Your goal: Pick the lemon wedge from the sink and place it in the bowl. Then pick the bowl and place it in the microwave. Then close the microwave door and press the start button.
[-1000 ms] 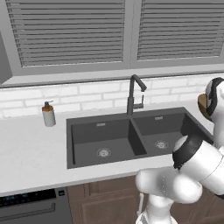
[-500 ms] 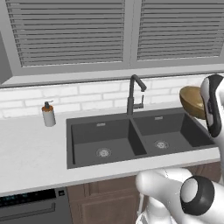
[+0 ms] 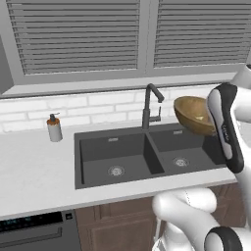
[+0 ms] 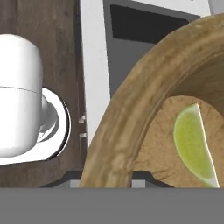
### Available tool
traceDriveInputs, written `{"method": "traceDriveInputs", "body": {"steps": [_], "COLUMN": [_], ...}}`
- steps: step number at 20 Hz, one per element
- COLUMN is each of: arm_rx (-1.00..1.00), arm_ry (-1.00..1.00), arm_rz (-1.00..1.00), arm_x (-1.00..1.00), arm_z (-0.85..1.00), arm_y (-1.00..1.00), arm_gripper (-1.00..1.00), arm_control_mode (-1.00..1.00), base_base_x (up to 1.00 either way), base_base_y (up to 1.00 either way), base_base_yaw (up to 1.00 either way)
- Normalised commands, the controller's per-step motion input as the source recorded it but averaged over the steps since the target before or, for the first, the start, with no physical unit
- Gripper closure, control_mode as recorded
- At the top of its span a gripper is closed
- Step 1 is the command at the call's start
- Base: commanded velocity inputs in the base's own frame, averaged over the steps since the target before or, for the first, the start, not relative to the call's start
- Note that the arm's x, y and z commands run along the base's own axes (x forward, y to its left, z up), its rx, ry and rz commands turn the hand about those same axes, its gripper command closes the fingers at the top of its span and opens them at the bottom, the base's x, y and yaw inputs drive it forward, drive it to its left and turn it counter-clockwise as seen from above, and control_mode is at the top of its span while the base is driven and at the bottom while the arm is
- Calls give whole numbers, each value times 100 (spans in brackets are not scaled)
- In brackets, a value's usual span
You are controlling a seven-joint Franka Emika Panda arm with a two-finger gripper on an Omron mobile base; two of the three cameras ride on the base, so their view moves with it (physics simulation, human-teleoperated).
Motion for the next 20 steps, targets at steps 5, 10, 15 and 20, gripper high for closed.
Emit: {"method": "traceDriveInputs", "body": {"steps": [5,10,15,20], "arm_rx": [-5,-11,-5,0], "arm_ry": [-7,-1,0,0], "arm_rz": [5,1,0,0], "arm_x": [-17,0,0,-13], "arm_z": [40,24,11,11], "arm_y": [72,71,24,-6], "arm_gripper": [100,100,100,100], "arm_control_mode": [-100,-100,-100,-100], "base_base_x": [0,0,0,0], "base_base_y": [0,0,0,0], "base_base_yaw": [0,0,0,0]}}
